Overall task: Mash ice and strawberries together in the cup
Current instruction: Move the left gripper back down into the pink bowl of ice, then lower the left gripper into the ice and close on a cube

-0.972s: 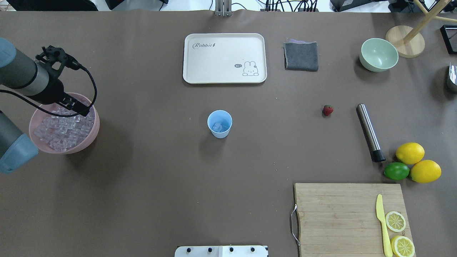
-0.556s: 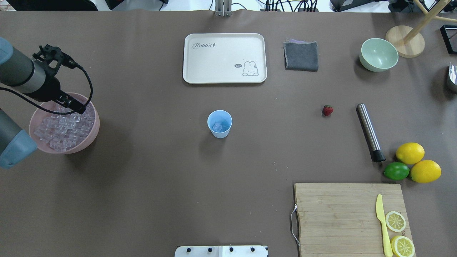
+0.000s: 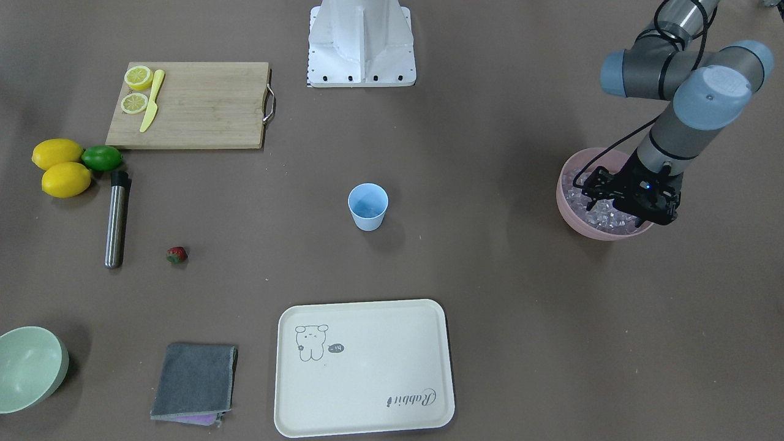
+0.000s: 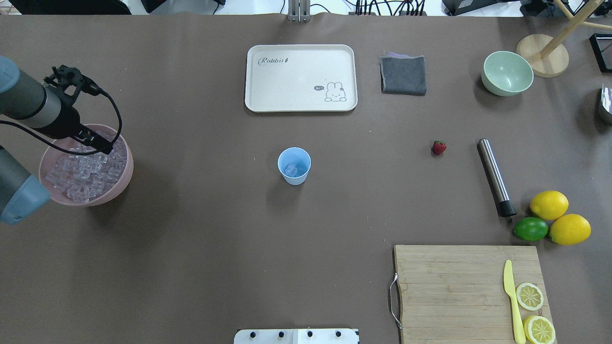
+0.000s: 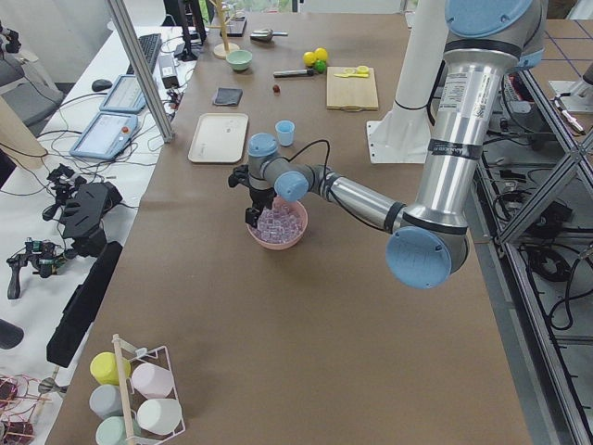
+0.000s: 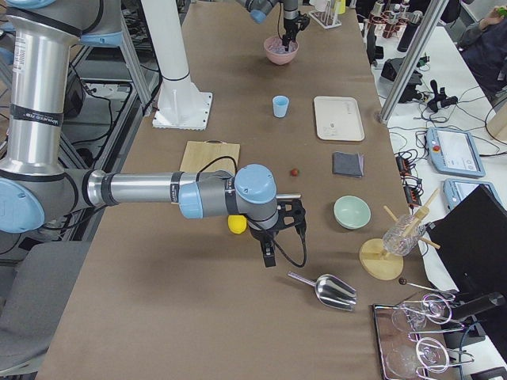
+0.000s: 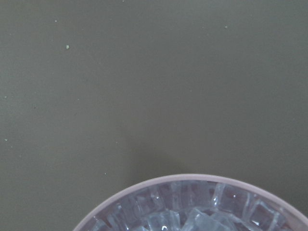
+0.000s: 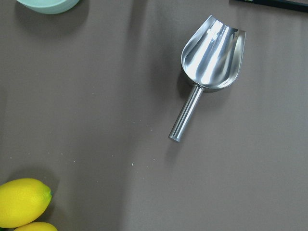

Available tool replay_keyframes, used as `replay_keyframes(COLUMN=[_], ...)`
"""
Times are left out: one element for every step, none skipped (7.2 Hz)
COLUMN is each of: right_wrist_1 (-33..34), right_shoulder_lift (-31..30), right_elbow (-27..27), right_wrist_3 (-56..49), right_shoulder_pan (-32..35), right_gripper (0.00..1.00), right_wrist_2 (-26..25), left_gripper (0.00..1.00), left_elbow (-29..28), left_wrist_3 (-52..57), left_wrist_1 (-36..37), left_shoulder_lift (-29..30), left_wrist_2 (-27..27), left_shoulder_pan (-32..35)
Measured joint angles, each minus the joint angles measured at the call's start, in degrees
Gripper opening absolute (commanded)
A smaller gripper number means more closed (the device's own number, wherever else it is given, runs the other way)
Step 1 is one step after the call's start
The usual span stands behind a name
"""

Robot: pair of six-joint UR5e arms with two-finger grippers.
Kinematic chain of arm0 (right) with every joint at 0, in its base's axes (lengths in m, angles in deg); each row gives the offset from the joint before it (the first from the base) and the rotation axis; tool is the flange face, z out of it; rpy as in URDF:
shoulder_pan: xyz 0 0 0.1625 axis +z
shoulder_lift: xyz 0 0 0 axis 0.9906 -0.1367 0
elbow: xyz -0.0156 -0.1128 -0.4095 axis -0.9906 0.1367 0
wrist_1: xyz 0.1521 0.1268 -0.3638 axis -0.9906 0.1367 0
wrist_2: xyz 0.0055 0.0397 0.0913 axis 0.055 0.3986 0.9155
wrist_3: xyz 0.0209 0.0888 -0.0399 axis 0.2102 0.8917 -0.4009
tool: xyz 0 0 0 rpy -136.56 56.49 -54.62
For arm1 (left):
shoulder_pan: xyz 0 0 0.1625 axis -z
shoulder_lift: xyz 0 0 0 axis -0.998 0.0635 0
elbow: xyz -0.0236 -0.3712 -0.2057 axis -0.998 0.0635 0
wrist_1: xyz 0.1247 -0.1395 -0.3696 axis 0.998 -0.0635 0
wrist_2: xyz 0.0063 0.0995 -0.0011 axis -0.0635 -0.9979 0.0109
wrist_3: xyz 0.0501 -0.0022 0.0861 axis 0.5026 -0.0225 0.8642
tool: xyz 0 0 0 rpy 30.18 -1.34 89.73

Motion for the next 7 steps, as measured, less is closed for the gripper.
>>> replay_keyframes(right_wrist_1=[0.0, 0.0, 0.0, 0.0, 0.0, 0.0, 0.0], right_shoulder_lift=[0.0, 0.0, 0.0, 0.0, 0.0, 0.0, 0.0], right_elbow=[0.0, 0.0, 0.0, 0.0, 0.0, 0.0, 0.0], right_wrist_3=[0.0, 0.1, 0.1, 0.1, 0.1, 0.1, 0.1], right_shoulder_pan=[0.0, 0.0, 0.0, 0.0, 0.0, 0.0, 0.0], right_gripper=[1.00, 1.00, 1.00, 1.00, 1.00, 1.00, 1.00], right_wrist_2=[0.0, 0.0, 0.0, 0.0, 0.0, 0.0, 0.0], left_gripper=[0.97, 0.97, 0.97, 0.97, 0.97, 0.97, 0.97], left_elbow=[0.0, -0.1, -0.1, -0.2, -0.2, -0.3, -0.4], left_wrist_3=[-2.0, -3.4, -4.2, -4.5, -4.9, -5.4, -6.4], left_wrist_1=[-0.1, -0.1, -0.1, -0.1, -0.1, -0.2, -0.6], left_shoulder_lift=[-0.1, -0.1, -0.1, -0.1, -0.1, -0.1, -0.1], left_wrist_2=[0.7, 1.1, 1.2, 1.2, 1.3, 1.3, 1.3], left_shoulder_pan=[0.0, 0.0, 0.0, 0.0, 0.0, -0.1, -0.1])
